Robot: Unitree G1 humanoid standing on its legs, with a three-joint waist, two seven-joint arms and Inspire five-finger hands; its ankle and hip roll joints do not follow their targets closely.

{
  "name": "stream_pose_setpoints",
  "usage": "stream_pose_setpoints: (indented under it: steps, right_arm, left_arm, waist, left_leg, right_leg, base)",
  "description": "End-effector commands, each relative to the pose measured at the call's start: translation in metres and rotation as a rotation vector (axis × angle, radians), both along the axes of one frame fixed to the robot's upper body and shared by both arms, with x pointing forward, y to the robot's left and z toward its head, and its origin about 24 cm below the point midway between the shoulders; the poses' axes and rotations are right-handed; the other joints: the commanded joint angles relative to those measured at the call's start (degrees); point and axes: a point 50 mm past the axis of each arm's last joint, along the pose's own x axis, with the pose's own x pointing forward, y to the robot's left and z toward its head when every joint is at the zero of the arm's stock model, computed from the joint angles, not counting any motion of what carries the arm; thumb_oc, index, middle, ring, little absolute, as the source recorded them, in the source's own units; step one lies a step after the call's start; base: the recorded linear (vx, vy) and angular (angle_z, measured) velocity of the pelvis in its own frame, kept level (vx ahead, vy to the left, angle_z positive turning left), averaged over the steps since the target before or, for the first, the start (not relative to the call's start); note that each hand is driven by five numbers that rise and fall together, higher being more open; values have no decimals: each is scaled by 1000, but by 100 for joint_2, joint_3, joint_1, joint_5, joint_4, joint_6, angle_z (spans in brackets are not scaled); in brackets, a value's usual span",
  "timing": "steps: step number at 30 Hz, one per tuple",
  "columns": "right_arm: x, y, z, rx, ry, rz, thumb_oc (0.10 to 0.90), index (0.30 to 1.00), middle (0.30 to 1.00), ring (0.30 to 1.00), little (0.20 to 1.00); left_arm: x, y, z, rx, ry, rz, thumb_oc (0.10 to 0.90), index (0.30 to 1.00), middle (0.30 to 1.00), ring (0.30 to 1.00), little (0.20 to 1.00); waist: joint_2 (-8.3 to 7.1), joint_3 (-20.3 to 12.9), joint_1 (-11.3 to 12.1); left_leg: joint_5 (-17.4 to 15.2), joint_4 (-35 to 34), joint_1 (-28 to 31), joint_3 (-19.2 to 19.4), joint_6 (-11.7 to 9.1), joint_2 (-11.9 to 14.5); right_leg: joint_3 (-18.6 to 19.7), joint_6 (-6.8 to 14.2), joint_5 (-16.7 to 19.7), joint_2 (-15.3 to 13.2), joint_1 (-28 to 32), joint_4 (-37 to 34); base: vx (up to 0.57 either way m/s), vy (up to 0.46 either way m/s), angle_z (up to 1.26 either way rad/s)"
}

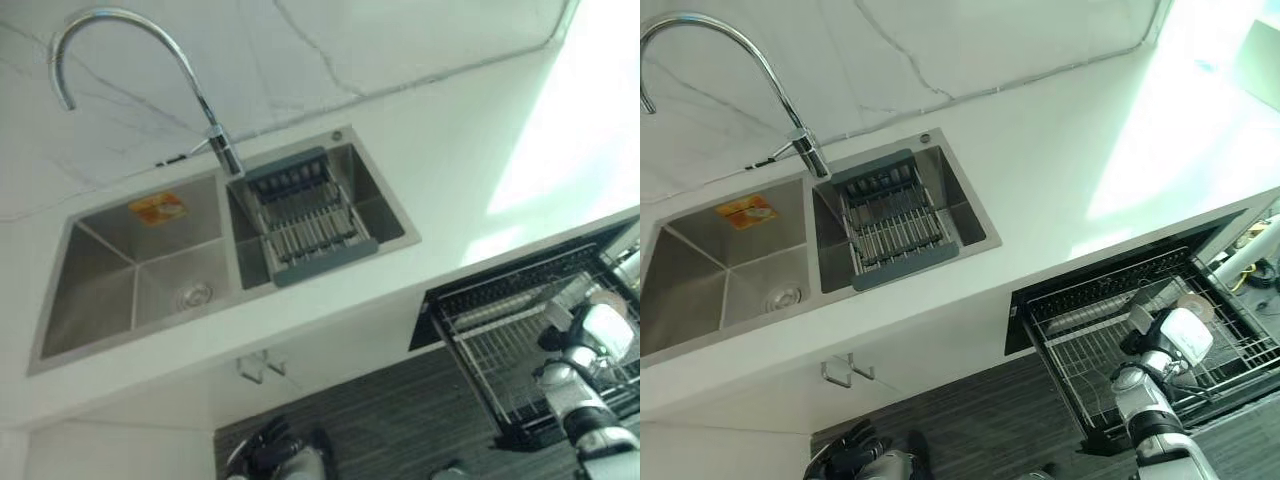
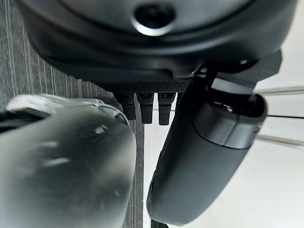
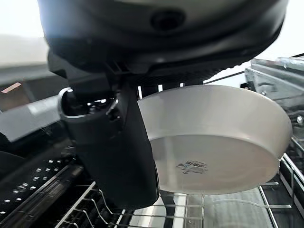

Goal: Place the dishes in the dishwasher.

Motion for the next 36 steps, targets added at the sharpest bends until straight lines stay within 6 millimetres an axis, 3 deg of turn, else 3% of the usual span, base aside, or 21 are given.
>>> stream_pose_setpoints:
  steps: [1,11,24,32,36]
  right_arm:
    - [28,-24,72,-202,-224,-41,400,300,300,300,300]
    - [33,-47,108,-292,-221,-106,400,300,300,300,300]
    - [31,-52,104,-225,-194,-178,400,300,300,300,300]
    - [39,-42,107,-203,-259,-183,400,300,300,300,300]
    - [42,-38,105,-191,-270,-173,400,300,300,300,300]
  left_arm:
    - [5,2,5,13,-35,-47,800,900,900,900,900]
    - [10,-4,9,-31,-77,-42,800,900,900,900,900]
    - [16,-9,11,-61,-135,-45,800,900,900,900,900]
    - [19,-7,12,-75,-182,-32,800,900,900,900,900]
    - [20,-7,12,-77,-187,-26,800,900,900,900,900]
  waist:
    - [55,-84,213]
    - [285,116,337]
    - [513,291,427]
    - [696,433,491]
    - [704,438,509]
  left_leg:
    - [-977,626,478,181,-454,631]
    - [-893,626,287,184,-495,620]
    - [-806,626,22,138,-494,588]
    - [-791,626,-169,147,-441,507]
    - [-792,626,-200,150,-420,489]
  right_leg:
    - [-173,58,-259,11,-259,102]
    - [-211,87,-189,-145,-447,102]
    - [-263,92,-126,-310,-601,102]
    - [-324,125,-62,-489,-692,102]
    - [-349,128,-56,-514,-693,102]
  base:
    - [-71,55,4]
    - [-59,26,3]
    - [-41,2,6]
    - [-48,9,8]
    - [-11,2,6]
